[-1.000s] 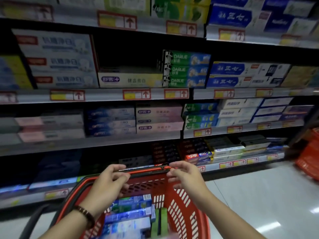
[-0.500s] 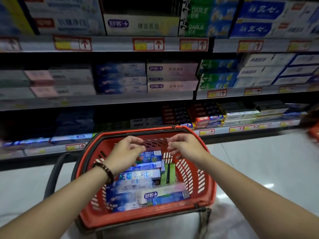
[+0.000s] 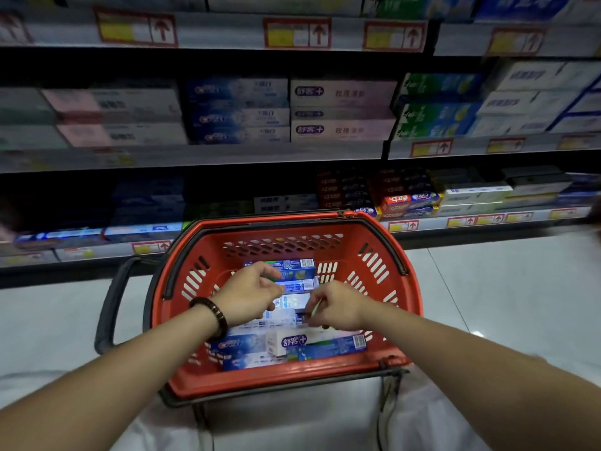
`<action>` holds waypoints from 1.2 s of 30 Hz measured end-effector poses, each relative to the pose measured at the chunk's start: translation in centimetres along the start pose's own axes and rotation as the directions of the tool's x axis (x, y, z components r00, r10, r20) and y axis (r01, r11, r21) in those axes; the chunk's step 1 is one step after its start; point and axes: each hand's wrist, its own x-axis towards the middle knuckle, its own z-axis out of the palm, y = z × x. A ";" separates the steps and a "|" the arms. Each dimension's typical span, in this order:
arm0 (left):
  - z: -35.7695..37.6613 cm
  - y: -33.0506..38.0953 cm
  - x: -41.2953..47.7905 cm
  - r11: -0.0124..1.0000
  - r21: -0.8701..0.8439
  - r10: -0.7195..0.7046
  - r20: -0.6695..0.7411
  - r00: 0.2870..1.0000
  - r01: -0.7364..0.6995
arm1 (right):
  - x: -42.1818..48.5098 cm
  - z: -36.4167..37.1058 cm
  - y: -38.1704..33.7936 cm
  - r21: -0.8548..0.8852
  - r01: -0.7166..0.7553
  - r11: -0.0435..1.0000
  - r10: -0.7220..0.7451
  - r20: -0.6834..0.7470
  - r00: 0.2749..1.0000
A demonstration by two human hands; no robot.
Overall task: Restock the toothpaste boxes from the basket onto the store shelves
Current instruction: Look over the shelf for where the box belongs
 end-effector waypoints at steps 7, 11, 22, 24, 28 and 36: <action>-0.7 0.0 0.3 1.000 -0.026 0.001 0.010 1.000 -0.001 | 0.8 2.2 -0.7 -0.262 0.139 0.955 -0.068 0.264 0.962; -1.0 0.1 0.3 0.999 -0.048 0.013 0.010 1.000 -0.012 | 1.3 3.0 -1.5 -0.348 0.215 0.912 -0.059 0.408 0.911; -1.5 0.1 0.4 0.998 -0.062 0.027 0.012 1.000 -0.026 | 1.9 3.3 -2.7 -0.606 0.381 0.698 0.016 0.544 0.839; -1.5 0.2 0.5 0.997 -0.073 0.028 0.008 1.000 -0.028 | 1.9 3.5 -2.7 -0.618 0.376 0.691 0.031 0.544 0.838; -1.5 0.3 0.5 0.997 -0.068 0.036 -0.004 0.999 -0.036 | 1.8 3.2 -2.5 -0.609 0.341 0.716 0.012 0.500 0.866; -1.6 0.4 0.6 0.998 -0.044 0.045 -0.012 0.999 -0.046 | 1.6 1.8 -1.1 -0.588 0.350 0.729 -0.148 0.364 0.920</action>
